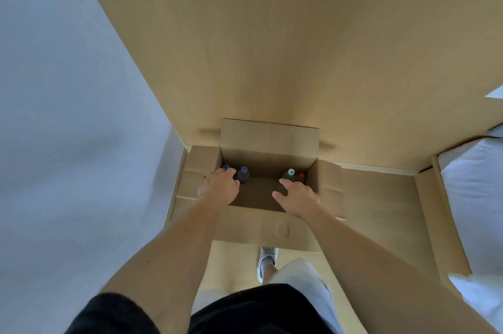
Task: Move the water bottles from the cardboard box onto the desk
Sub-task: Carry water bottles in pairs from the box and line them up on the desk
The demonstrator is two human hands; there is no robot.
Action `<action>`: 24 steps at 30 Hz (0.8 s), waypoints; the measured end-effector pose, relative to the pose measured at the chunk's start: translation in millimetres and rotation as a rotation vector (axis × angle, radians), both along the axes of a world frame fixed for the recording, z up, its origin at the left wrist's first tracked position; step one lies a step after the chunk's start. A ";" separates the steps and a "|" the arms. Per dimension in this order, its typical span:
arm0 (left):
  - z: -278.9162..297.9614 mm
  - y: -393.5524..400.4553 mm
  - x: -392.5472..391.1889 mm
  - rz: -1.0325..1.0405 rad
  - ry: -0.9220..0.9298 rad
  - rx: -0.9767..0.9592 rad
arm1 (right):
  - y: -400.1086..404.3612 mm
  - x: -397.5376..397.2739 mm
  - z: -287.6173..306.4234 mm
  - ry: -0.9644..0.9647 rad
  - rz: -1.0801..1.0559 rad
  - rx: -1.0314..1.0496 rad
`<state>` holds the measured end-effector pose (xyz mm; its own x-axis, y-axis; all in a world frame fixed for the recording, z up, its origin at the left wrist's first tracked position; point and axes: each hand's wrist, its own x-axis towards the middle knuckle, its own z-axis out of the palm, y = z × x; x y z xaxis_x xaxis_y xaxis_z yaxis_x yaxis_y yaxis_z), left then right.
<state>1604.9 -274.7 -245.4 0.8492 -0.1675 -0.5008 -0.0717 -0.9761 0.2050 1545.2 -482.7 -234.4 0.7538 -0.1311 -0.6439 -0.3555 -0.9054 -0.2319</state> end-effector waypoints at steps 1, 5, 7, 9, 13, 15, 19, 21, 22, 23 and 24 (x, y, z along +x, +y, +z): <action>-2.8 -6.3 9.5 0.009 0.012 -0.001 | -6.4 12.6 -4.4 0.010 0.006 0.001; -20.9 -23.2 41.7 0.081 0.055 -0.030 | -26.7 57.2 -32.2 0.053 0.026 0.007; -33.5 -26.4 48.8 0.124 0.093 -0.030 | -30.8 69.6 -46.4 0.086 0.025 0.018; -53.8 -29.3 61.4 0.158 0.140 -0.019 | -33.1 84.3 -68.9 0.119 0.022 0.037; -92.5 -28.5 74.6 0.214 0.183 -0.015 | -32.3 100.1 -107.0 0.150 0.022 0.064; -123.5 -28.5 80.5 0.233 0.184 -0.001 | -31.0 107.7 -135.8 0.173 0.013 0.074; -188.4 -26.3 94.0 0.258 0.186 0.012 | -27.8 124.4 -193.7 0.176 0.001 0.075; -225.2 -24.8 101.0 0.261 0.197 0.018 | -25.4 132.7 -228.1 0.170 0.004 0.070; -239.3 -24.1 103.9 0.265 0.200 0.025 | -24.4 136.5 -241.5 0.167 0.008 0.066; -257.6 -23.9 107.1 0.265 0.205 0.030 | -22.5 140.3 -259.9 0.168 0.008 0.062; -272.6 -23.9 111.5 0.265 0.201 0.032 | -21.0 144.9 -275.2 0.162 0.007 0.057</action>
